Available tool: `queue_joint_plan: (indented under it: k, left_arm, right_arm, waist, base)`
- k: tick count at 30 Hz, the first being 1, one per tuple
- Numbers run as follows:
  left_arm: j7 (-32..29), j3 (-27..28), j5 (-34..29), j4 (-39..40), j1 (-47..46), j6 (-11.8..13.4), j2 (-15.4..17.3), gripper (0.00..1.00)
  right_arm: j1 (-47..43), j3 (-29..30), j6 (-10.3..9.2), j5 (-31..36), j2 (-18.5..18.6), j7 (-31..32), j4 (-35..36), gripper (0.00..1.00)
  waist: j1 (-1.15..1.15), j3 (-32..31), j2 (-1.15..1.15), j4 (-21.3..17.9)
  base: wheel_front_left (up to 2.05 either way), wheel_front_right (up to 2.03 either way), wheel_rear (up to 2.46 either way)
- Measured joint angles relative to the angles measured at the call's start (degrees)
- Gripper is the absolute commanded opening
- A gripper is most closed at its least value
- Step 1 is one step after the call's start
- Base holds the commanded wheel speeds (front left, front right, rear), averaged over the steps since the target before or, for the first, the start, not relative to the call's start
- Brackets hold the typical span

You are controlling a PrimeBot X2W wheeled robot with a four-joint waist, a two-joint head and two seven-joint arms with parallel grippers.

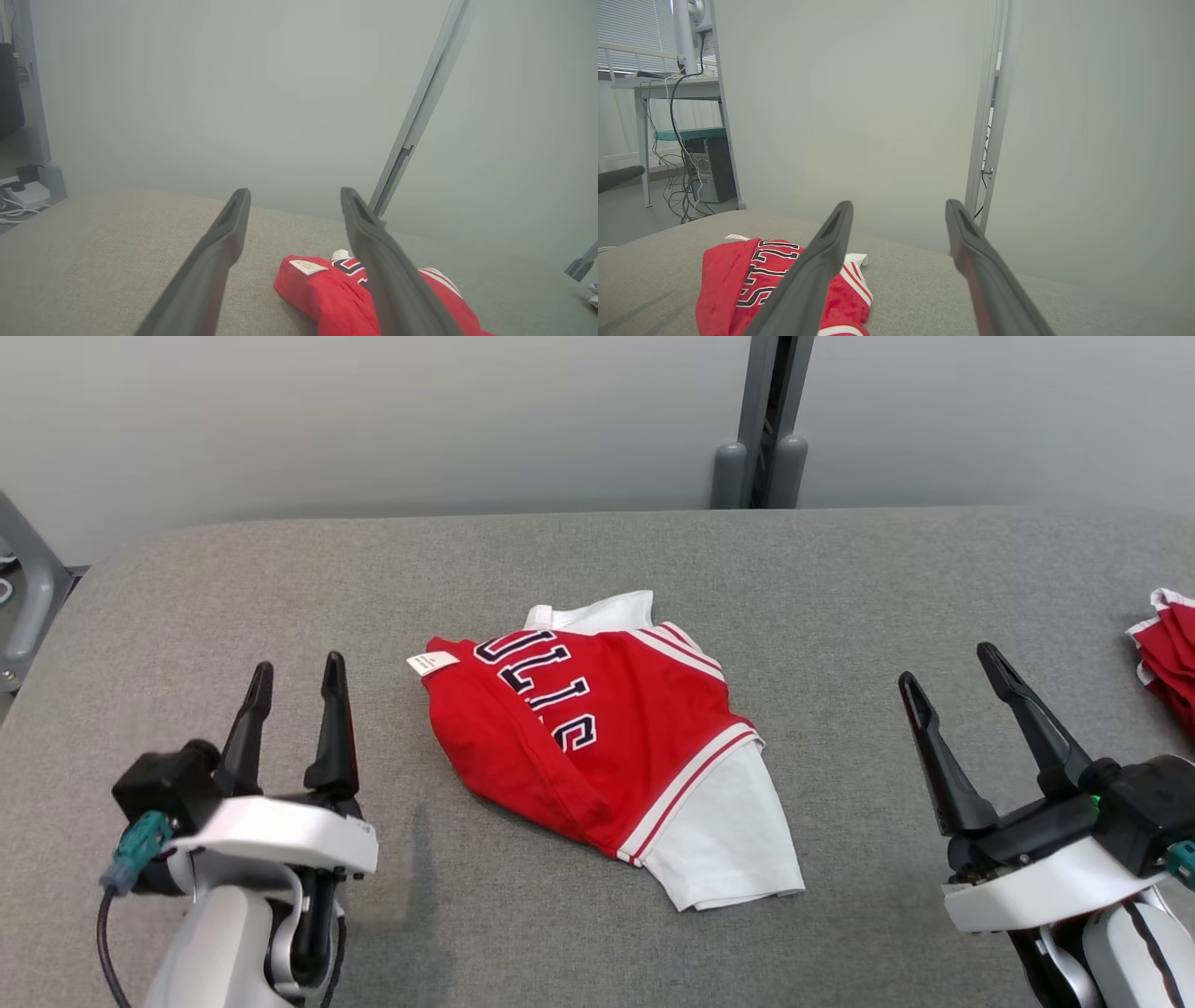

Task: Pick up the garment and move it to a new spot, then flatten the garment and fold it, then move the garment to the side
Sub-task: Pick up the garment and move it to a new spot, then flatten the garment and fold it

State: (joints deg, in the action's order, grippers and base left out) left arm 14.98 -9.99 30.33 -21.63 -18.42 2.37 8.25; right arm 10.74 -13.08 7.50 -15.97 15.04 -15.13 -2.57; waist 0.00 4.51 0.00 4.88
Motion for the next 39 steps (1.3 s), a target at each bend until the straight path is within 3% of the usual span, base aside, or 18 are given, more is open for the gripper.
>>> queue_joint_plan:
  k: [9, 13, 19, 29, 39]
  left_arm:
    - [0.0, 9.0, -6.2, 9.4, 11.9, -3.4, -4.9, 1.0]
    - [0.0, 9.5, -6.9, 10.6, 13.4, -4.3, -5.4, 1.0]
    - [0.0, 6.4, -5.7, 11.7, 12.9, -3.4, -5.4, 1.0]
    - [0.0, 1.1, -2.6, 12.5, 10.8, -0.7, -5.5, 1.0]
    - [0.0, -3.6, -0.2, 13.0, 9.4, 0.7, -5.4, 1.0]
  right_arm:
    - [-2.8, 1.5, 0.0, 0.0, -0.4, 0.0, -0.2, 1.0]
    - [-3.0, 1.4, 0.0, -0.1, -0.2, 0.0, -0.6, 1.0]
    - [0.5, -1.1, 0.0, -1.4, 2.4, 0.0, -4.1, 1.0]
    - [18.1, -15.1, 0.0, -12.7, 9.9, 1.1, -21.6, 1.0]
    - [30.2, -30.8, 0.0, -27.2, 16.5, 5.2, -30.2, 1.0]
  waist:
    - [0.0, -1.3, 0.0, 0.2]
    - [0.0, -1.0, 0.0, 1.3]
    - [0.0, 1.0, 0.0, 3.7]
    - [0.0, 6.5, 0.0, 10.3]
    - [0.0, 10.2, 0.0, 16.5]
  base:
    - [0.0, 0.0, 0.0]
    - [0.0, 0.0, 0.0]
    - [0.0, 0.0, 0.0]
    - [0.0, 0.0, 0.0]
    - [0.0, 0.0, 0.0]
